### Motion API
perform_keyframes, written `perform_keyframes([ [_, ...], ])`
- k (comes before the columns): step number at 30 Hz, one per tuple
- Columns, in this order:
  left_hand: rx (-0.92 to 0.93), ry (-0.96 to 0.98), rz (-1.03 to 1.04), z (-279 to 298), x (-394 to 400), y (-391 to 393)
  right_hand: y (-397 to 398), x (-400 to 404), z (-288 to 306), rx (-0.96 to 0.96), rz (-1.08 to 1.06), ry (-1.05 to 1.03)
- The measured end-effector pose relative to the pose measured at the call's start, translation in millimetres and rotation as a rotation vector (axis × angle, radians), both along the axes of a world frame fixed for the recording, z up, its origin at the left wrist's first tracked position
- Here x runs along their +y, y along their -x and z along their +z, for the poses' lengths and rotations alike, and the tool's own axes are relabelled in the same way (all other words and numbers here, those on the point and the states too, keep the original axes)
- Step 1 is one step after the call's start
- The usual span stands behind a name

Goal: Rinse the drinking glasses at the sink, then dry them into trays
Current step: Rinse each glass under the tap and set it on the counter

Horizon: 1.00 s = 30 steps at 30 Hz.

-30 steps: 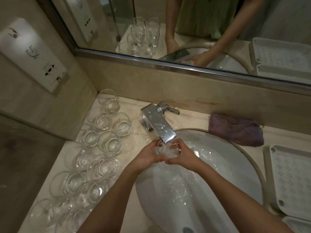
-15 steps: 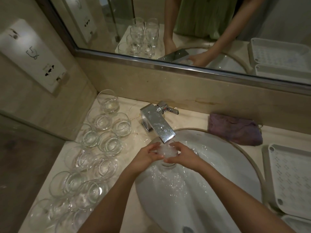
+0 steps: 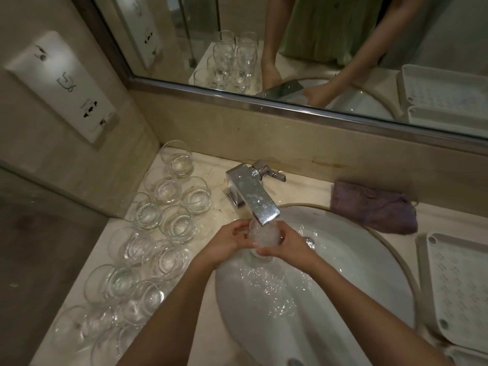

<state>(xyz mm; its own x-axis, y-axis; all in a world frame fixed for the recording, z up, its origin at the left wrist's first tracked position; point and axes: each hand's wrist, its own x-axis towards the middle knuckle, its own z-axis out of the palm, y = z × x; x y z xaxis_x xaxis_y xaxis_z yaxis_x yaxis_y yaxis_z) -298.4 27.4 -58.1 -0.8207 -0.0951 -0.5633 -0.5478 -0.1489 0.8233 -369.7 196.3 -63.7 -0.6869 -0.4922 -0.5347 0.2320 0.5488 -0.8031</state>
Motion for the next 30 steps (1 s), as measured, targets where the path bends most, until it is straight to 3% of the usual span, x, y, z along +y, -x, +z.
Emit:
perform_keyframes([
  [4, 0.037, 0.054, -0.062, -2.2, 4.5, 3.8, -16.3, 0.5, -9.4, 0.041, -0.062, 0.047],
  [10, -0.012, -0.037, 0.028, -11.6, 5.7, -16.7, -1.1, 4.0, 11.4, 0.087, 0.139, -0.053],
  [17, 0.039, 0.039, -0.023, -14.8, 12.0, -7.6, -17.1, 11.0, -1.9, 0.120, 0.002, 0.017],
  [22, -0.018, -0.050, 0.033, -16.5, 0.8, -17.8, 1.3, 0.0, 8.5, 0.189, 0.233, -0.123],
  [26, -0.006, -0.015, 0.021, -16.8, 2.7, -13.3, -4.0, 2.7, 1.7, 0.048, 0.061, -0.024],
  [30, 0.020, 0.071, -0.084, -16.0, 0.9, -3.0, -25.0, -0.1, -11.6, 0.057, -0.098, 0.070],
])
